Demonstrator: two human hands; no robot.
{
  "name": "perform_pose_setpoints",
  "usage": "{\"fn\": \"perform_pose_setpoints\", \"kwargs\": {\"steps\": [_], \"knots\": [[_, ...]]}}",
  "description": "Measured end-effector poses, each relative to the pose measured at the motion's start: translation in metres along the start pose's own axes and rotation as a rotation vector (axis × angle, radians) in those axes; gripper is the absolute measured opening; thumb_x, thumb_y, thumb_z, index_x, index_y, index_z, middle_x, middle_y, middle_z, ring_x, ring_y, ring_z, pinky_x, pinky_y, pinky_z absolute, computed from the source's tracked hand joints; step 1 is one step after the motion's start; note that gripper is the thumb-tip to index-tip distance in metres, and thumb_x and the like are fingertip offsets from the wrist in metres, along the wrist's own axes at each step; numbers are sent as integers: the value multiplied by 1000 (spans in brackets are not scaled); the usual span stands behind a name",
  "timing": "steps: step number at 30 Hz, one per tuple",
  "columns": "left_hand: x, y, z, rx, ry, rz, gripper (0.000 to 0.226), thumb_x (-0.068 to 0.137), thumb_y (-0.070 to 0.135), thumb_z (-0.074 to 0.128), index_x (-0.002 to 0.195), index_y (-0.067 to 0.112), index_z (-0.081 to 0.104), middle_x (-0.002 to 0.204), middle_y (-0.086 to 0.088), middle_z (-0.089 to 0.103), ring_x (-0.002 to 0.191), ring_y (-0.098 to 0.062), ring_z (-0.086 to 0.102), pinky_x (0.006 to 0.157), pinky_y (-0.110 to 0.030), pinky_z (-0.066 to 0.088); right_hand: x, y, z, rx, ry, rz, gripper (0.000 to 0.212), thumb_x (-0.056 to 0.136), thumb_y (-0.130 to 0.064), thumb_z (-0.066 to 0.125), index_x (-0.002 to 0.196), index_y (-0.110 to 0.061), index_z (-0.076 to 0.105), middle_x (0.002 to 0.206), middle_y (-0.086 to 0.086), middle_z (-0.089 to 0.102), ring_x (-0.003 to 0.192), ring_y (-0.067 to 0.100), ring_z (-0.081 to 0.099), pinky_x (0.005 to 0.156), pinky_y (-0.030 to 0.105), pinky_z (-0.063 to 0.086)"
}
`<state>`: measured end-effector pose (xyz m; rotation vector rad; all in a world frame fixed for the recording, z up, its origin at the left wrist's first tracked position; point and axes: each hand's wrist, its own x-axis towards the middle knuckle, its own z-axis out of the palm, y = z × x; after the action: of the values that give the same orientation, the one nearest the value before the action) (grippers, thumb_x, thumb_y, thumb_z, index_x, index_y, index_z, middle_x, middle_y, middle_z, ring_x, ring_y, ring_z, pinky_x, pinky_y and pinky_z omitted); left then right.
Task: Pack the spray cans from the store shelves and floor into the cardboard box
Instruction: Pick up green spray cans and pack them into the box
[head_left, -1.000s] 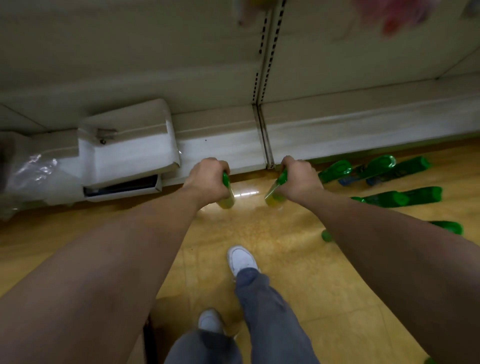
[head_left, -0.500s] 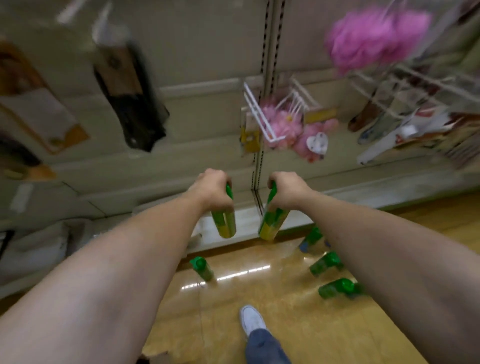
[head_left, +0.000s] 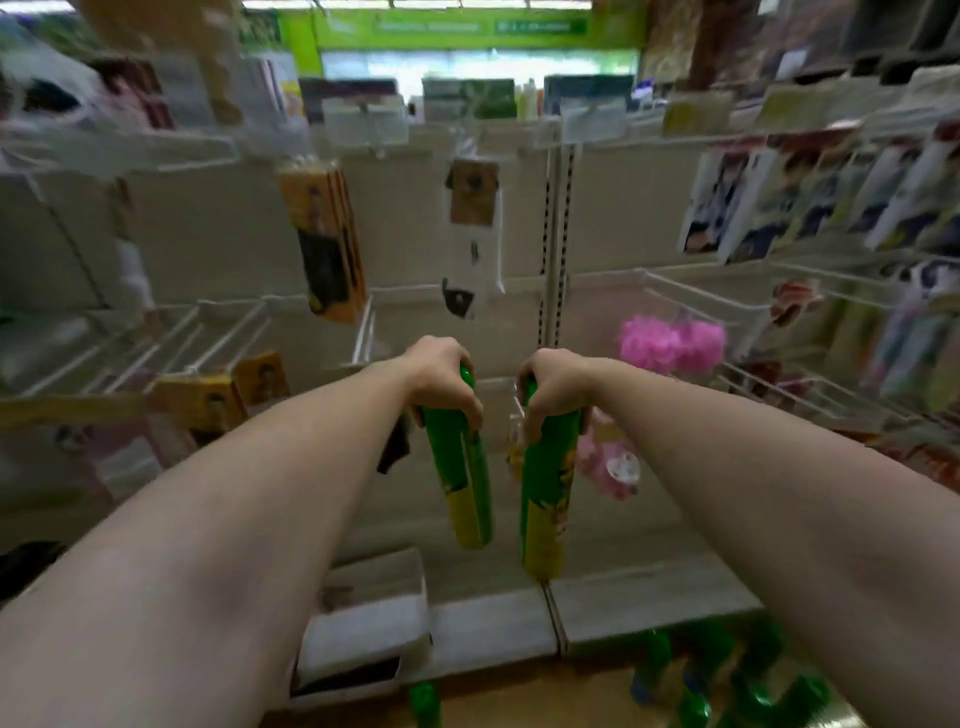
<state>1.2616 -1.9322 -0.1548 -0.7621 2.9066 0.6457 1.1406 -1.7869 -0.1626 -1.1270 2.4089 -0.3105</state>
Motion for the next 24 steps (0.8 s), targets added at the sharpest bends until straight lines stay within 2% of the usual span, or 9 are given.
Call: {"fn": "perform_pose_setpoints", "kwargs": {"steps": [3, 7, 12, 17, 20, 24], "knots": [[-13, 10, -38, 34, 36, -4, 49, 62, 39, 95, 98, 23, 66, 104, -3, 63, 90, -18, 65, 66, -33, 64, -4, -21, -29, -32, 23, -74, 55, 59, -22, 95, 104, -13, 64, 104, 10, 63, 89, 30, 67, 47, 36, 59], [-29, 16, -71, 71, 102, -46, 46, 60, 42, 95, 92, 25, 66, 101, -3, 64, 89, -20, 67, 61, -31, 63, -3, -47, -61, -74, 30, -189, 56, 58, -26, 96, 104, -16, 66, 105, 8, 64, 90, 28, 67, 62, 44, 64], [-60, 19, -99, 77, 177, -166, 51, 61, 41, 95, 101, 20, 70, 102, -3, 67, 89, -20, 69, 66, -37, 65, -2, -74, -85, -70, -3, -321, 53, 67, -19, 92, 110, -14, 61, 109, 11, 62, 94, 32, 65, 58, 41, 63], [-100, 9, -105, 65, 252, -335, 43, 59, 38, 94, 92, 21, 72, 98, -5, 69, 85, -20, 70, 61, -38, 64, 0, -108, -79, -153, -48, -492, 44, 68, -19, 89, 105, -12, 65, 108, 10, 63, 95, 30, 65, 63, 45, 64], [-129, -2, -101, 20, 282, -469, 45, 57, 34, 95, 93, 17, 74, 97, -7, 70, 83, -23, 72, 56, -39, 63, 0, -134, -63, -237, -44, -595, 47, 59, -26, 92, 98, -12, 70, 101, 7, 69, 88, 25, 69, 63, 38, 64], [-177, -25, -89, -32, 278, -624, 44, 61, 29, 96, 96, 15, 72, 99, -9, 70, 82, -24, 73, 53, -37, 61, -7, -173, -26, -239, -136, -713, 51, 56, -25, 93, 99, -12, 70, 102, 10, 70, 87, 29, 71, 62, 47, 64]]}}
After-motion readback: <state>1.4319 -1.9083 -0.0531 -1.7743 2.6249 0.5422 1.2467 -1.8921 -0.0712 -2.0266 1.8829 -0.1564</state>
